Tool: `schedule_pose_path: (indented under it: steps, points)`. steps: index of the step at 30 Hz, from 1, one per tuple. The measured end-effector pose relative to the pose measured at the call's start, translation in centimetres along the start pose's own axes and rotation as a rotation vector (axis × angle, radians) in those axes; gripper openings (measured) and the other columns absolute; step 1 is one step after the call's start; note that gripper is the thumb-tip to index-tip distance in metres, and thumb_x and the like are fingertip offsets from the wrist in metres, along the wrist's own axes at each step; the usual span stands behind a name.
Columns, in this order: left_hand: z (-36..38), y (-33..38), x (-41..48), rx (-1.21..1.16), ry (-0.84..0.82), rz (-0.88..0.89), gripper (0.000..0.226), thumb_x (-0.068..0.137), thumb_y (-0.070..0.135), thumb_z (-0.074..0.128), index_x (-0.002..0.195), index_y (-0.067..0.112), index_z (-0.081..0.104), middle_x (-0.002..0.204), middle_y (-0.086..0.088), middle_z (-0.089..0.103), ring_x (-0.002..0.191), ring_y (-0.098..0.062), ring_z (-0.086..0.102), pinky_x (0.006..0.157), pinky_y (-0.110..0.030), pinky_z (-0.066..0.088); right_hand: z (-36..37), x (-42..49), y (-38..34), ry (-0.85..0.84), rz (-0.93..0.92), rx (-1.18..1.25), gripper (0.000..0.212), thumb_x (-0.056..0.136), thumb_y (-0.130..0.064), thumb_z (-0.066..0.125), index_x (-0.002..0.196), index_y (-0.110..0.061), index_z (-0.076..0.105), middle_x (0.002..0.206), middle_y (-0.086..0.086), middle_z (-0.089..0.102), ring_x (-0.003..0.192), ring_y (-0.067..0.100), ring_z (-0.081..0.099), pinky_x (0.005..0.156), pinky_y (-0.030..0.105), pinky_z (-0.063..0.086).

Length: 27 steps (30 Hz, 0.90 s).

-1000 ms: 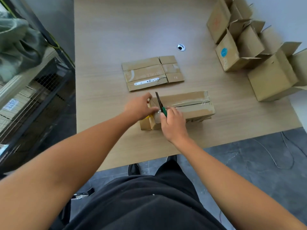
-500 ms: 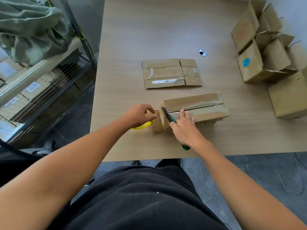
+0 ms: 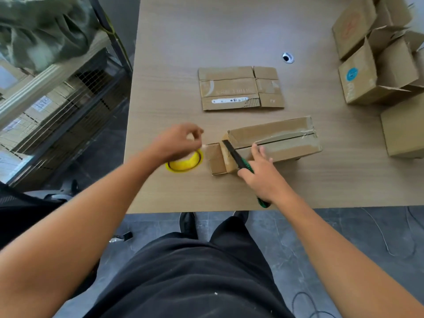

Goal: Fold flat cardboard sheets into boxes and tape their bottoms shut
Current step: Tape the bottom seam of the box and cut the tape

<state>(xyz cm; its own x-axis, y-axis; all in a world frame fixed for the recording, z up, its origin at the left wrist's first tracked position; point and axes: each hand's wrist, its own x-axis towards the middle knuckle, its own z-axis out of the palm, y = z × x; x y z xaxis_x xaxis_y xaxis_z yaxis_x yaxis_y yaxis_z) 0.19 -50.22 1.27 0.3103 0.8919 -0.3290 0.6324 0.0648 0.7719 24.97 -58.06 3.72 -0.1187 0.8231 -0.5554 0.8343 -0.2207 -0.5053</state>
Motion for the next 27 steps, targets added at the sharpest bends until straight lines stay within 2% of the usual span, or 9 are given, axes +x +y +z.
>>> schedule_pose_path:
  steps: [4, 8, 10, 12, 17, 20, 22, 25, 27]
  points:
    - [-0.9, 2.9, 3.4, -0.204, -0.236, -0.028, 0.017, 0.067, 0.028, 0.049, 0.079, 0.018, 0.056, 0.142, 0.012, 0.051, 0.068, -0.015, 0.057, 0.05, -0.024, 0.039, 2.1, 0.1, 1.3, 0.295, -0.063, 0.167, 0.046, 0.098, -0.039, 0.058, 0.137, -0.014, 0.059, 0.165, -0.003, 0.024, 0.152, 0.006, -0.002, 0.127, 0.042, 0.0]
    - [2.3, 4.0, 4.5, -0.113, -0.43, -0.017, 0.016, 0.066, 0.025, 0.045, 0.078, 0.02, 0.054, 0.139, -0.02, 0.054, 0.066, -0.022, 0.052, 0.042, -0.019, 0.039, 5.2, 2.0, 2.8, 0.594, -0.12, 0.14, 0.05, 0.09, -0.05, 0.068, 0.107, -0.002, 0.068, 0.153, 0.01, 0.036, 0.15, 0.023, 0.022, 0.122, 0.051, 0.021]
    - [3.4, 4.0, 3.6, -0.144, -0.392, -0.026, 0.017, 0.065, 0.024, 0.044, 0.078, 0.019, 0.055, 0.128, -0.024, 0.058, 0.068, -0.022, 0.052, 0.041, -0.019, 0.041, 5.7, 2.7, 3.5, 0.709, -0.111, 0.122, 0.062, 0.088, -0.058, 0.067, 0.102, 0.002, 0.066, 0.146, 0.015, 0.037, 0.144, 0.031, 0.031, 0.116, 0.054, 0.033]
    - [4.4, 3.9, 2.0, -0.195, -0.381, -0.023, 0.02, 0.066, 0.023, 0.045, 0.081, 0.016, 0.055, 0.11, -0.022, 0.058, 0.068, -0.016, 0.053, 0.043, -0.021, 0.044, 5.9, 2.9, 4.1, 0.768, -0.123, 0.04, 0.061, 0.089, -0.056, 0.067, 0.103, 0.003, 0.066, 0.142, 0.018, 0.043, 0.143, 0.034, 0.035, 0.117, 0.057, 0.031]
    - [6.7, 3.6, -1.3, -0.235, -0.37, -0.065, 0.023, 0.065, 0.025, 0.044, 0.083, 0.016, 0.057, 0.122, -0.026, 0.055, 0.076, -0.033, 0.055, 0.047, -0.026, 0.046, 4.9, 1.0, 7.3, 0.659, -0.276, -0.026, 0.057, 0.082, -0.056, 0.069, 0.1, -0.003, 0.061, 0.144, 0.012, 0.046, 0.148, 0.027, 0.029, 0.121, 0.056, 0.024]
    - [8.2, 4.1, -2.3, -0.29, -0.407, -0.07, 0.026, 0.065, 0.025, 0.044, 0.085, 0.013, 0.056, 0.123, -0.03, 0.055, 0.065, -0.026, 0.051, 0.046, -0.028, 0.045, 3.0, -0.3, 9.7, 0.505, -0.319, 0.002, 0.068, 0.077, -0.07, 0.068, 0.101, -0.008, 0.054, 0.152, 0.004, 0.037, 0.152, 0.013, 0.017, 0.119, 0.04, 0.032]
    - [9.2, 4.8, -2.6, -0.32, -0.43, -0.076, 0.025, 0.065, 0.025, 0.044, 0.083, 0.014, 0.057, 0.129, -0.028, 0.056, 0.061, -0.031, 0.052, 0.045, -0.027, 0.044, 2.1, -0.8, 10.9, 0.503, -0.296, 0.027, 0.061, 0.08, -0.065, 0.068, 0.1, -0.009, 0.052, 0.151, 0.002, 0.04, 0.151, 0.009, 0.019, 0.114, 0.038, 0.04]
    - [10.7, 6.1, -3.0, -0.284, -0.474, -0.087, 0.019, 0.064, 0.027, 0.045, 0.075, 0.025, 0.061, 0.133, -0.025, 0.055, 0.076, -0.05, 0.058, 0.047, -0.029, 0.044, 0.9, -1.0, 12.7, 0.506, -0.34, 0.002, 0.052, 0.082, -0.051, 0.075, 0.099, -0.006, 0.055, 0.15, 0.004, 0.043, 0.151, 0.013, 0.025, 0.111, 0.042, 0.043]
    - [11.6, 7.1, -3.2, -0.296, -0.485, -0.091, 0.019, 0.065, 0.026, 0.045, 0.073, 0.024, 0.062, 0.126, -0.025, 0.058, 0.073, -0.048, 0.055, 0.044, -0.026, 0.043, -0.2, -1.2, 14.0, 0.471, -0.377, -0.022, 0.051, 0.08, -0.046, 0.081, 0.101, -0.006, 0.056, 0.151, 0.004, 0.042, 0.15, 0.012, 0.026, 0.113, 0.041, 0.042]
